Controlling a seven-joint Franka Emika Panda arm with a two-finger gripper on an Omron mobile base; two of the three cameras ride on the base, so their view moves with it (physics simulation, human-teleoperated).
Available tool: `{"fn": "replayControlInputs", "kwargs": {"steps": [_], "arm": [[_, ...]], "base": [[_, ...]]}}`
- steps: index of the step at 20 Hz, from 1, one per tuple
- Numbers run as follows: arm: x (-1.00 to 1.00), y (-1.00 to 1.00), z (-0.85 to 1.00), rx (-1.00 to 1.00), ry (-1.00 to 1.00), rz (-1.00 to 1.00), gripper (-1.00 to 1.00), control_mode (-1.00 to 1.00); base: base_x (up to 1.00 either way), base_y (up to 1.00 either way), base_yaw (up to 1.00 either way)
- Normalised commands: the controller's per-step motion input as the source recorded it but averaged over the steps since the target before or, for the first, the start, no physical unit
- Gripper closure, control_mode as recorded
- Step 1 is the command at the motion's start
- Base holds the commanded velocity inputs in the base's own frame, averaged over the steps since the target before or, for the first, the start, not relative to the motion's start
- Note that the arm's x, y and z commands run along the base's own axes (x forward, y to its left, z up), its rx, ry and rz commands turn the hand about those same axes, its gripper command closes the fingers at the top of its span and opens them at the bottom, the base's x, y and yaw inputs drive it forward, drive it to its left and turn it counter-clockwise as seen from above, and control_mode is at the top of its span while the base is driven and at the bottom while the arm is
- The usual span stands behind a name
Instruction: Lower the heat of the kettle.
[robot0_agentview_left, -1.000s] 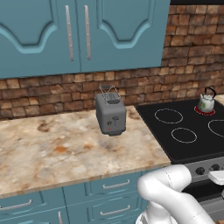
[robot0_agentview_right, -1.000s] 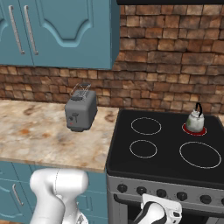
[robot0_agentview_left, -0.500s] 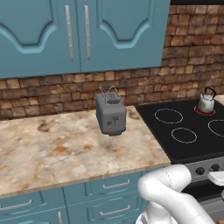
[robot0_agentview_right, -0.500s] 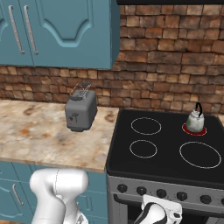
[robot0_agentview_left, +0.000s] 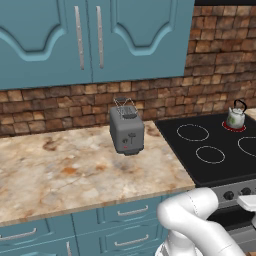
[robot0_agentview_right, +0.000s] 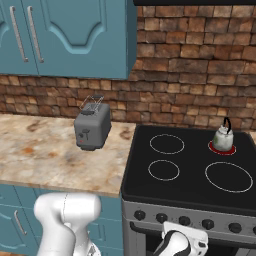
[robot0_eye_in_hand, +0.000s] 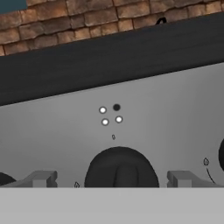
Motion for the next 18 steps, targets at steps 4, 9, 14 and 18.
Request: {"fn": "replayControlInputs", "kwargs": {"steps": [4, 9, 14, 18], "arm": [[0.08, 0.00, 0.00, 0.00, 0.00, 0.00, -1.00, -1.00], [0.06, 0.00, 0.00, 0.00, 0.00, 0.00, -1.00, -1.00], [0.05, 0.00, -0.03, 0.00, 0.00, 0.00, 1.00, -1.00], [0.00, 0.00, -0.06, 0.00, 0.00, 0.00, 1.00, -1.00]], "base": [[0.00, 0.00, 0.00], [0.00, 0.00, 0.00], [0.00, 0.00, 0.00], [0.00, 0.00, 0.00]]}}
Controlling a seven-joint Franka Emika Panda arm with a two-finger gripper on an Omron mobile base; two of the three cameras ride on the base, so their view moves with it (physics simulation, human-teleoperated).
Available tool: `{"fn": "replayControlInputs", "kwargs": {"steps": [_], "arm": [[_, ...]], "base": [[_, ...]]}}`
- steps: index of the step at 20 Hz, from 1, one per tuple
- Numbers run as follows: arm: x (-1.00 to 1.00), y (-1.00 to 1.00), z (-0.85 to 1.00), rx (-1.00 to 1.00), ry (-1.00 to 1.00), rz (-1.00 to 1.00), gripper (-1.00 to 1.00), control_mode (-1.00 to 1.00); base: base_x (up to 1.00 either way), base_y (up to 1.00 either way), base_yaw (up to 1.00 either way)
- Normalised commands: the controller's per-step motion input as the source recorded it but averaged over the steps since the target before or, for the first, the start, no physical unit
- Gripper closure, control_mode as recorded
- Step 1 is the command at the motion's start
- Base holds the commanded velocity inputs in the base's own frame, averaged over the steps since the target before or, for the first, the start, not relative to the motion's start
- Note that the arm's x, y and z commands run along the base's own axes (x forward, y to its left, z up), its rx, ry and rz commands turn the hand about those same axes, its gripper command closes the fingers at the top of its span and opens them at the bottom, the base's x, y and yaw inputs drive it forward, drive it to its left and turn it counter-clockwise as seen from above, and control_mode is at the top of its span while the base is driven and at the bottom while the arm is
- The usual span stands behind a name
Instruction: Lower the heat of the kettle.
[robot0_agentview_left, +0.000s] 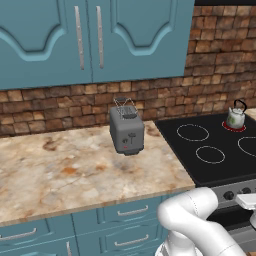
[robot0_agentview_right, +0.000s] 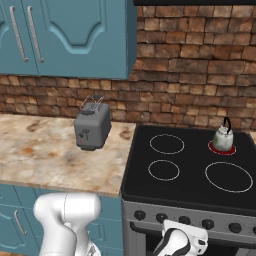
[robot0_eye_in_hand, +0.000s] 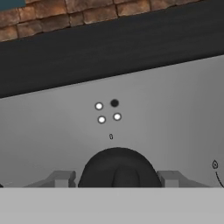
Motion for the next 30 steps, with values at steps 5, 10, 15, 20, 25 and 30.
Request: {"fn": "replayControlInputs", "kwargs": {"steps": [5, 10, 15, 20, 25, 30], "arm": [[0.00, 0.00, -0.02, 0.00, 0.00, 0.00, 1.00, -1.00], [0.01, 0.00, 0.00, 0.00, 0.00, 0.00, 1.00, -1.00], [0.00, 0.00, -0.03, 0.02, -0.03, 0.00, 1.00, -1.00], [0.00, 0.00, -0.02, 0.15, 0.00, 0.00, 1.00, -1.00], [0.00, 0.00, 0.00, 0.17, 0.00, 0.00, 1.00, -1.00], [0.00, 0.00, 0.00, 0.14, 0.00, 0.00, 1.00, -1.00]], "base": [[0.00, 0.00, 0.00], [0.00, 0.00, 0.00], [0.00, 0.00, 0.00], [0.00, 0.00, 0.00], [0.00, 0.00, 0.00], [0.00, 0.00, 0.00]]}}
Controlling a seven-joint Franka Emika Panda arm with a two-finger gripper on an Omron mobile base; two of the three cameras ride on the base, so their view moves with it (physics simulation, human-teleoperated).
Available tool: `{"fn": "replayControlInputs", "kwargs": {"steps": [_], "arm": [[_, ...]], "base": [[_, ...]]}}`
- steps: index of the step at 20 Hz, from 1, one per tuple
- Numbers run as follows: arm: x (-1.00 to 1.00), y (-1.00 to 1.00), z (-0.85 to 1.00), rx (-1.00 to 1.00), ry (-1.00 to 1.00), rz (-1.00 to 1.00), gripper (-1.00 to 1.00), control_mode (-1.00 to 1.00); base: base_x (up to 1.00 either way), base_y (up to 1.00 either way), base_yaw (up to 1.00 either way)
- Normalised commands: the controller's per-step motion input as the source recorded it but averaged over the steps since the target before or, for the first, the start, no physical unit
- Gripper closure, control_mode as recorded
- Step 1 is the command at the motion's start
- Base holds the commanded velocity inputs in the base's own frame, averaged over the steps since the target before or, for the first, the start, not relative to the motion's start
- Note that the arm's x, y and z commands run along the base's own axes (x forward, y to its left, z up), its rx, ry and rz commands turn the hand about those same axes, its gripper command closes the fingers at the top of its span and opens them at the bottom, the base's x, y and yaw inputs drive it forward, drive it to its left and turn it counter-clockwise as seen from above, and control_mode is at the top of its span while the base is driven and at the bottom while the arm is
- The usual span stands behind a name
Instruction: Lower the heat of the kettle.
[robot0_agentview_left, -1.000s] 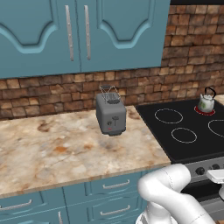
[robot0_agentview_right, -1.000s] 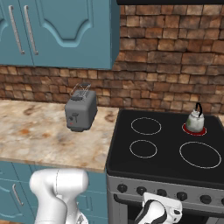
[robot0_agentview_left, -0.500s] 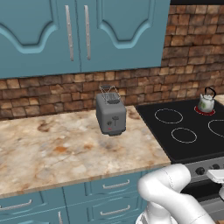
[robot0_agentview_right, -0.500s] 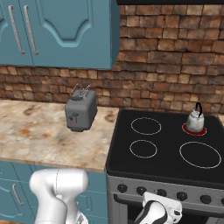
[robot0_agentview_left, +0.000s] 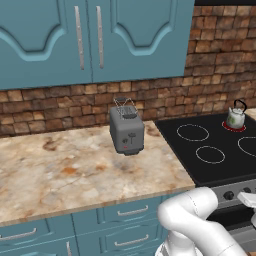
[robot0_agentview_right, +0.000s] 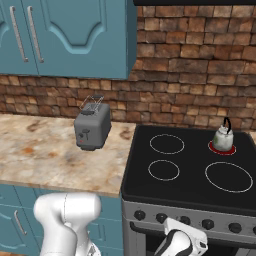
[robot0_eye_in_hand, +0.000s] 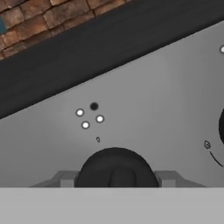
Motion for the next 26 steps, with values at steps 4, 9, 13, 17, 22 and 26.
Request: {"fn": "replayControlInputs", "kwargs": {"steps": [4, 9, 13, 17, 22, 26], "arm": [[0.00, 0.00, 0.00, 0.13, 0.00, 0.00, 1.00, -1.00], [0.00, 0.05, -0.06, 0.13, 0.08, 0.00, 1.00, -1.00], [0.00, 0.11, -0.02, 0.19, 0.21, 0.00, 1.00, -1.00], [0.00, 0.17, -0.02, 0.16, 0.20, 0.00, 1.00, -1.00], [0.00, 0.13, -0.15, 0.21, 0.10, 0.00, 1.00, -1.00], [-0.05, 0.04, -0.31, 0.26, 0.00, 0.00, 1.00, -1.00]], "base": [[0.00, 0.00, 0.00], [0.00, 0.00, 0.00], [0.00, 0.00, 0.00], [0.00, 0.00, 0.00], [0.00, 0.00, 0.00], [0.00, 0.00, 0.00]]}}
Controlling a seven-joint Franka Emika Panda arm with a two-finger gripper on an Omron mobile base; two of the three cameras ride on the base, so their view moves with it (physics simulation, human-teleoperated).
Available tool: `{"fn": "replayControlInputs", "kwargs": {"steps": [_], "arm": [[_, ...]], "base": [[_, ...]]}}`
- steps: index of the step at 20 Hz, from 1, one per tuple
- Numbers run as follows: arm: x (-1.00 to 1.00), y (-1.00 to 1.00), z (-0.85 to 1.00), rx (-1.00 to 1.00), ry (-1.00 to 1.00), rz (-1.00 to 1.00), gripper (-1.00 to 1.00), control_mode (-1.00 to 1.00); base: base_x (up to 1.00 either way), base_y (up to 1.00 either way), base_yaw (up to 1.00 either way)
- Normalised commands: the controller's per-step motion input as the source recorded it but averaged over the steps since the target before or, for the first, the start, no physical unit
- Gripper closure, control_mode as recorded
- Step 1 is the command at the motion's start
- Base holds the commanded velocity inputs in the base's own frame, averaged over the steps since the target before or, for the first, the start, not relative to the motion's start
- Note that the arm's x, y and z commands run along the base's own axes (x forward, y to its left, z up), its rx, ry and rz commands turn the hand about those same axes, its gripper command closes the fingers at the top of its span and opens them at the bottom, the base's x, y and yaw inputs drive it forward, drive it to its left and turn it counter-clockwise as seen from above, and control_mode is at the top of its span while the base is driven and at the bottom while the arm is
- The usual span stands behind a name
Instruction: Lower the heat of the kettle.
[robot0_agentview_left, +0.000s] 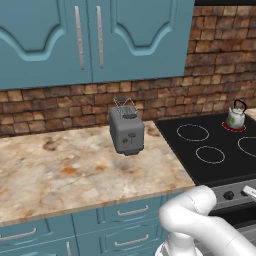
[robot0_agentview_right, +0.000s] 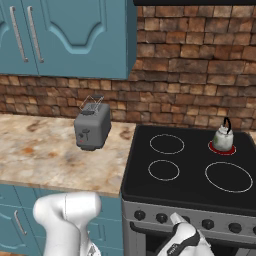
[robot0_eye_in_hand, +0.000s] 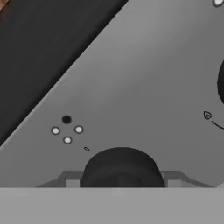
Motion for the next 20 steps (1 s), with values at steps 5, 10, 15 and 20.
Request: {"fn": "replayControlInputs", "kwargs": {"steps": [5, 10, 15, 20], "arm": [[-0.02, 0.14, -0.30, 0.27, 0.00, 0.00, 1.00, -1.00], [0.00, 0.12, -0.20, 0.30, 0.01, 0.00, 1.00, -1.00], [0.00, 0.11, -0.06, 0.34, 0.00, 0.00, 1.00, -1.00], [-0.01, 0.19, 0.00, 0.33, 0.00, -0.02, 1.00, -1.00]], "base": [[0.00, 0.00, 0.00], [0.00, 0.00, 0.00], [0.00, 0.00, 0.00], [0.00, 0.00, 0.00]]}}
